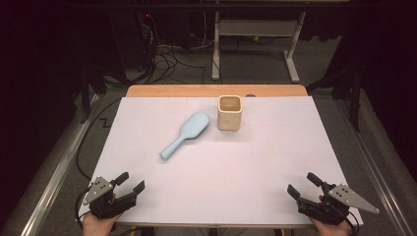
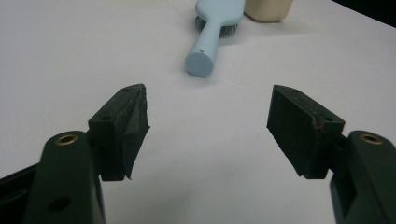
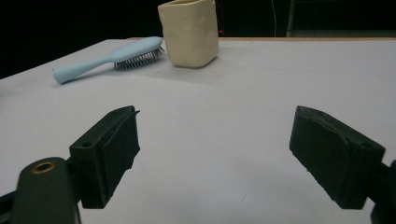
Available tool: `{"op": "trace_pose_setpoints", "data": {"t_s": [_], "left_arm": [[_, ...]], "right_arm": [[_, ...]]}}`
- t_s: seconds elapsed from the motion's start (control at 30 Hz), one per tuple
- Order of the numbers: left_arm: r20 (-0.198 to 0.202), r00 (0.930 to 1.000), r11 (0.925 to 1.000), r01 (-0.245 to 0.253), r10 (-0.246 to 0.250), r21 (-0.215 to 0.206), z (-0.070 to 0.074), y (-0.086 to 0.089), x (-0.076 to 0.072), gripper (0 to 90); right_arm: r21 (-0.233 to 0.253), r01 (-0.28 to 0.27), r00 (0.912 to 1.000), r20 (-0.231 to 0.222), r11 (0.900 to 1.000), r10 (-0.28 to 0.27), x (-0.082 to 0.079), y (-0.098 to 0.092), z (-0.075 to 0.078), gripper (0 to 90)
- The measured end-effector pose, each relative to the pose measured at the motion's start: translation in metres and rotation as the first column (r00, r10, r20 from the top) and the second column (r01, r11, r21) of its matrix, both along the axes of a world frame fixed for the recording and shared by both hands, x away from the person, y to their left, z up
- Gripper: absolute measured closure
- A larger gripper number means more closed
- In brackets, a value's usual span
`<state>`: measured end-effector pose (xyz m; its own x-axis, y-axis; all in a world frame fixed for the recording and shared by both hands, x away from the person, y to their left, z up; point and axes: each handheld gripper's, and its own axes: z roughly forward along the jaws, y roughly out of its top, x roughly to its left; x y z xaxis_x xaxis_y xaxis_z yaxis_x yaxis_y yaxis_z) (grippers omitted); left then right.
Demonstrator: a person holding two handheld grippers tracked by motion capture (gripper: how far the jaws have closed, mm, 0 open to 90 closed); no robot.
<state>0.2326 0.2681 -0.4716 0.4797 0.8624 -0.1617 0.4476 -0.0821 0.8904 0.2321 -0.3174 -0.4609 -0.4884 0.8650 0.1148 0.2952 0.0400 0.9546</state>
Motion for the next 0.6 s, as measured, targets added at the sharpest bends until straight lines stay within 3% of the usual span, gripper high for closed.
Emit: {"op": "trace_pose_setpoints", "data": {"t_s": [0.27,0.6], "left_arm": [[-0.023,0.9997,1.0,0.006,-0.007,-0.002,0.0011,-0.0001,-0.0011,31.4],[-0.015,0.9999,1.0,0.005,-0.005,-0.001,0.0017,-0.0007,-0.0012,29.5]], "right_arm": [[-0.004,-0.007,1.0,-0.001,1.0,0.007,0.0,0.0003,0.0003,16.5],[-0.002,-0.012,0.9999,0.0,1.0,0.012,0.0,0.0003,0.0003,16.5]]}}
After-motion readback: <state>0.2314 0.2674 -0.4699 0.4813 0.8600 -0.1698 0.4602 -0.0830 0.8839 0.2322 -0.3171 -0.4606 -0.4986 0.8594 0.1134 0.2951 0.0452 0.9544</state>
